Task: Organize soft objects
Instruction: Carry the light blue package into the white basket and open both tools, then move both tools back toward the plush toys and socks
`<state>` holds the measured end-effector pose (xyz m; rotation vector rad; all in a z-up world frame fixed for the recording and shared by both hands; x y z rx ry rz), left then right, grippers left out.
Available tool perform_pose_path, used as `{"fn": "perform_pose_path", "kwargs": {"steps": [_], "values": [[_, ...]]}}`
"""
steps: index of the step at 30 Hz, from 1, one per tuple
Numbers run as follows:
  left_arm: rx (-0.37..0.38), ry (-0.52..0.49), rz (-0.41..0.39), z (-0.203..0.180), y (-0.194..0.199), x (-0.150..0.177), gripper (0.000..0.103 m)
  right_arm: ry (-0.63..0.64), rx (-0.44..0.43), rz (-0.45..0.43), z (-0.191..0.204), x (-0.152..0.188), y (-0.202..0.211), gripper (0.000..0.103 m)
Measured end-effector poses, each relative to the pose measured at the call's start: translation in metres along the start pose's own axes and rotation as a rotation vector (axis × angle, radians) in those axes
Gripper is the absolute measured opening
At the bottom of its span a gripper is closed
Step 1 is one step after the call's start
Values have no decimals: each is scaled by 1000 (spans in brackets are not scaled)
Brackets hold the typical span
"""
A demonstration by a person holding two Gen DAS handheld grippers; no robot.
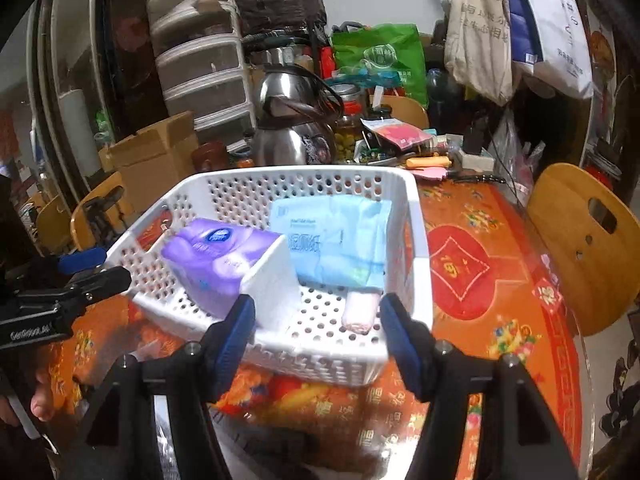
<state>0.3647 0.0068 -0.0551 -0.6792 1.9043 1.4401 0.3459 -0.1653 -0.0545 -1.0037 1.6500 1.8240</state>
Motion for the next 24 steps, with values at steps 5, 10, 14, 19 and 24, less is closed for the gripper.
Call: {"fn": "perform_pose_path", "kwargs": {"steps": [5,10,14,19,24], "values": [[-6,7,-32,1,33,38,78,25,3,-28,15,33,31,83],[-1,16,-49,10,61,77,79,-10,-47,-8,34,78,53,83],[-20,55,-44,29,76,113,79,-15,-82,15,60,118,68,83],[-36,67,-43,47,91,147,79,27,-144,6,111,160,88,83],[-46,29,-17,49,92,180,79,25,-183,-28,144,172,100,74]]}}
Point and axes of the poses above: each gripper's, at about its wrist camera, not at the fingertips, and y roughly against the way its jaws point, z to its left, x to its underside, the point moved 10 cm from there along -y, roughly the way its jaws point, and after that the axes turned 7 degrees about x, right-handed, at the moved point
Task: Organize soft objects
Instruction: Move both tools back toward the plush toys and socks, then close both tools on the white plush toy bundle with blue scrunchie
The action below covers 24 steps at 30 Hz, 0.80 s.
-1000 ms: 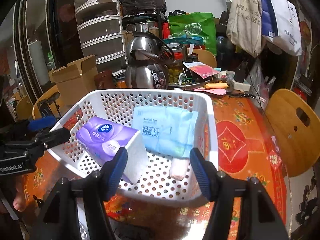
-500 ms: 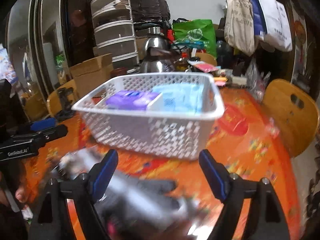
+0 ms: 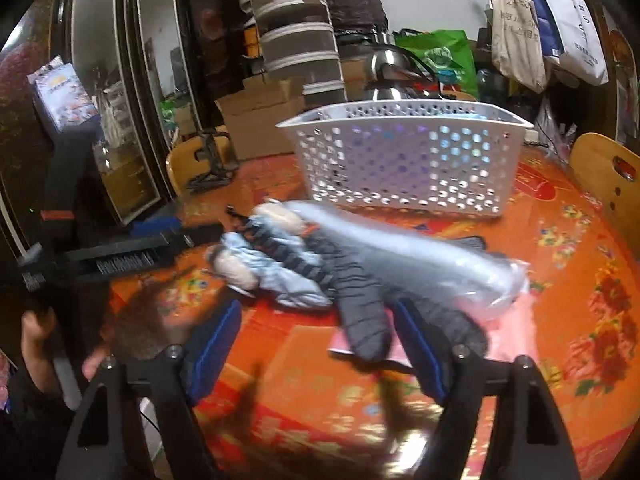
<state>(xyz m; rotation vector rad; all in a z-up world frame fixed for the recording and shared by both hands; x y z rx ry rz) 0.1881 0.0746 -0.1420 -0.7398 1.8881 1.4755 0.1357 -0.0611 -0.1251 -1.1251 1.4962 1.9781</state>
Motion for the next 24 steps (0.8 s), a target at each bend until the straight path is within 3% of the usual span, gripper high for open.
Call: {"fn": "perform_pose_path", "kwargs": {"steps": [5,9,12,17,24], "values": [[35,-7,6,-2,-5,11,79,10,-55,46,22,4,-21,54],[44,-10,10,-3,-8,11,79,12,-32,115,19,14,-51,46],[47,-9,17,-3,-10,10,79,-10,-41,134,16,13,-57,44],[51,-25,26,-6,-12,9,79,72,18,185,17,9,-75,44],[97,-45,35,-18,-13,11,79,86,3,229,15,8,-82,45]]}}
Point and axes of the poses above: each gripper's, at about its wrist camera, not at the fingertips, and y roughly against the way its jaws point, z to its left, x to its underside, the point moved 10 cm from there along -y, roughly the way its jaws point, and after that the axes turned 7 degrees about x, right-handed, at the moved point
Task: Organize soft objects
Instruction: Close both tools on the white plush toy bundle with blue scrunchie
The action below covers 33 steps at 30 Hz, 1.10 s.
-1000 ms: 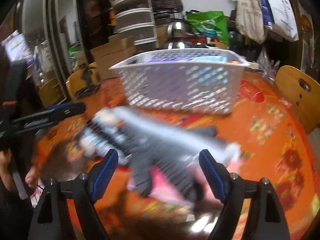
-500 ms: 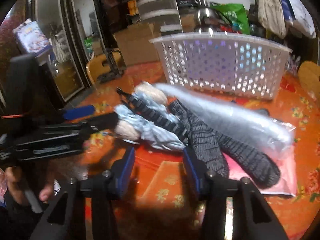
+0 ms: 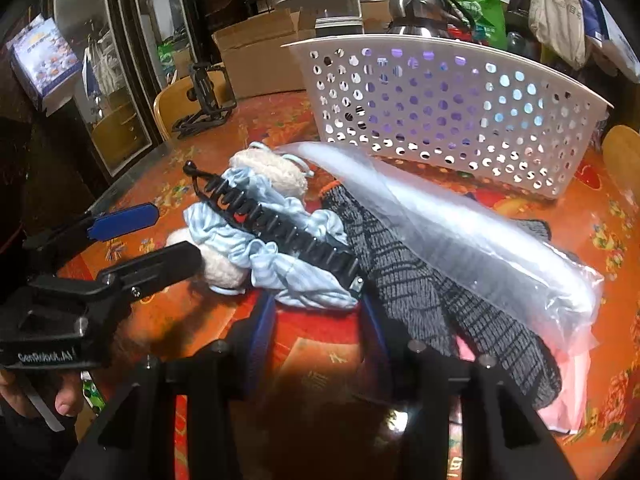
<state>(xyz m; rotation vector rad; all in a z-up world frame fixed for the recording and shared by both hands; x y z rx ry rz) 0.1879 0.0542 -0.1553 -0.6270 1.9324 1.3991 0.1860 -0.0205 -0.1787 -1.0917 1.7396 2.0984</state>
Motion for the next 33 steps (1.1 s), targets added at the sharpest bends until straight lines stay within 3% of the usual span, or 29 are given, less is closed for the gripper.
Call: {"fn": "perform_pose_path", "kwargs": {"steps": [8,10,14,15,17,33], "values": [[-5,1,34,-2,-17,3,77,15,-5,8,-4,-5,-2,45],[13,20,45,-1,-22,5,71,27,-3,16,-3,-5,-4,44],[42,46,62,0,-27,8,45,22,-35,16,-1,-6,-5,28],[31,40,60,0,-27,9,42,19,-45,14,-1,-6,-4,21],[11,14,49,-2,-25,9,38,17,-55,12,0,-5,-4,18],[17,-50,-40,-18,11,0,36,44,-71,-78,4,-2,23,14]]}}
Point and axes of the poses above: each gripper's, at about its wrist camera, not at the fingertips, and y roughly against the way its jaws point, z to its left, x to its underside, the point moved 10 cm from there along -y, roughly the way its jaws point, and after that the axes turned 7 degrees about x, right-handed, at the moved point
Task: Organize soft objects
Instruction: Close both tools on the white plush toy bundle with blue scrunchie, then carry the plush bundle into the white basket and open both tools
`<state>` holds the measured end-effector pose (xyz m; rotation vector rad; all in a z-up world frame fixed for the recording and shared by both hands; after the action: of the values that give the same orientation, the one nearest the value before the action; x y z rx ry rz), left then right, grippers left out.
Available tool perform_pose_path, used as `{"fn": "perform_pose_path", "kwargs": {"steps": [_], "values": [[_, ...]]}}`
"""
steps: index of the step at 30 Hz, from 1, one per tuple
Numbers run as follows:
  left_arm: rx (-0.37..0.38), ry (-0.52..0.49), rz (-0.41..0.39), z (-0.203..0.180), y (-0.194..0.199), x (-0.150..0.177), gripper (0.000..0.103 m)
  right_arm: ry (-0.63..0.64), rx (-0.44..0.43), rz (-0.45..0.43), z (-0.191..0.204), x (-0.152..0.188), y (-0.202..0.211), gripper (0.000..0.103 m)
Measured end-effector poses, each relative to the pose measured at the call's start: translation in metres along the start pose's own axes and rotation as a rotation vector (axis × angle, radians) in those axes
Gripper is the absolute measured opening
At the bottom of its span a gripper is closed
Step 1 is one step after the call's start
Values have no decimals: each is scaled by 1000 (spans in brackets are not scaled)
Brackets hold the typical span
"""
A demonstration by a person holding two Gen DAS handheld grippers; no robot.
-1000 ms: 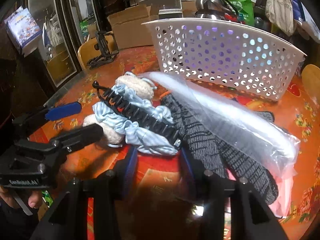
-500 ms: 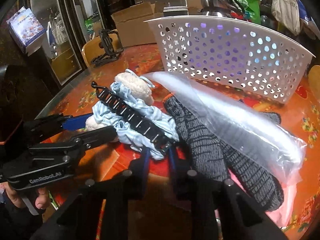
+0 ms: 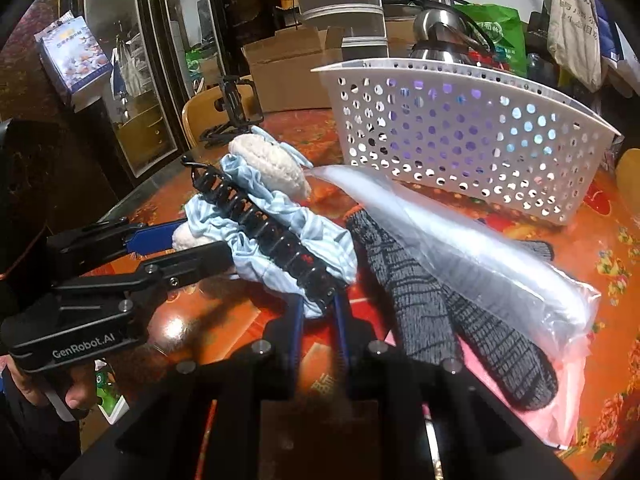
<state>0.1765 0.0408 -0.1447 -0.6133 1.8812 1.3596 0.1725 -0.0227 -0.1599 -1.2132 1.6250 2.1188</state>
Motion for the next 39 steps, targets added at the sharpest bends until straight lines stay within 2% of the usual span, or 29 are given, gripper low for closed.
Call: {"fn": "perform_pose_path", "kwargs": {"steps": [9,19,24,31,39], "values": [[5,-25,-40,-20,20,-21,36,-2,12,-59,-8,-12,29,14],[43,-28,-91,-45,26,-70,36,18,67,-134,-31,-49,71,14],[73,-41,-123,-62,25,-106,36,23,90,-162,-47,-70,85,14],[98,-63,-154,-77,18,-168,36,32,128,-199,-79,-117,101,14],[94,-73,-127,-81,-23,-229,36,23,174,-190,-118,-168,93,14]]}}
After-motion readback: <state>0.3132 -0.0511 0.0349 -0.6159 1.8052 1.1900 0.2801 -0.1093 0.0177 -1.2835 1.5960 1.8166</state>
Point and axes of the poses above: each gripper's, at about its wrist camera, not at the fingertips, and y roughly against the way its jaws point, z to its left, x to its underside, the point moved 10 cm from there along -y, roughly the way its jaws point, and after that the axes turned 7 degrees about x, right-handed, at the moved point
